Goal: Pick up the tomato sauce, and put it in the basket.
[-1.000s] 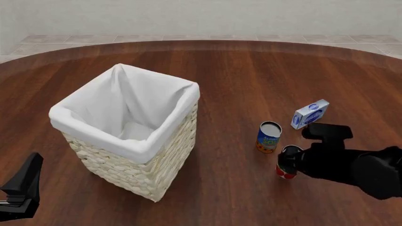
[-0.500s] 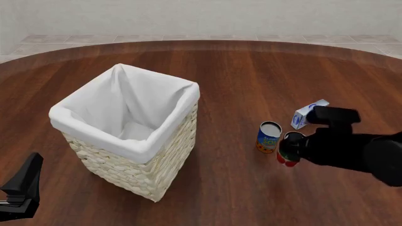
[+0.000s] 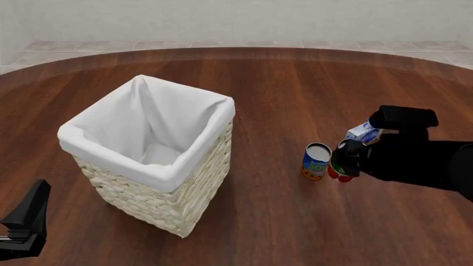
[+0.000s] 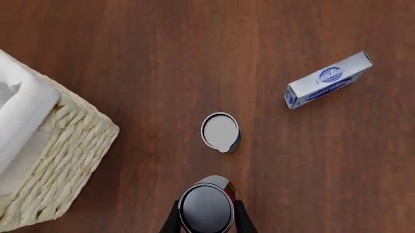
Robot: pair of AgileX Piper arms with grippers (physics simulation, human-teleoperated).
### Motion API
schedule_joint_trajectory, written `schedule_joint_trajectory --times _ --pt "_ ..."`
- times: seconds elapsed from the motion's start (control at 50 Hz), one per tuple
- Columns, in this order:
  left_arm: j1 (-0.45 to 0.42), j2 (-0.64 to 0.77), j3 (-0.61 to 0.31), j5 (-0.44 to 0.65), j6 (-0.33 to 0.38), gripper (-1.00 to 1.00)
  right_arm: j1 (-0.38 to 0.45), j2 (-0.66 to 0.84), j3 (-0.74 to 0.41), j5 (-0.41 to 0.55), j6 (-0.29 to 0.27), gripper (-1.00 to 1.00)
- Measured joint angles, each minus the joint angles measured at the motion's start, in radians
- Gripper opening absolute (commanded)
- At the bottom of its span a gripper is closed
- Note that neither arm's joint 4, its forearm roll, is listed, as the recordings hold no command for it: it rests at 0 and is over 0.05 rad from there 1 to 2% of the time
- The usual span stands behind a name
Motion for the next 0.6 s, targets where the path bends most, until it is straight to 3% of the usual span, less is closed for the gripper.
schedule_joint_trajectory --times 0.6 --pt "0.000 0.000 0.000 0.000 0.000 1.00 0.034 -0.040 -0.158 0.105 -0.090 -1.00"
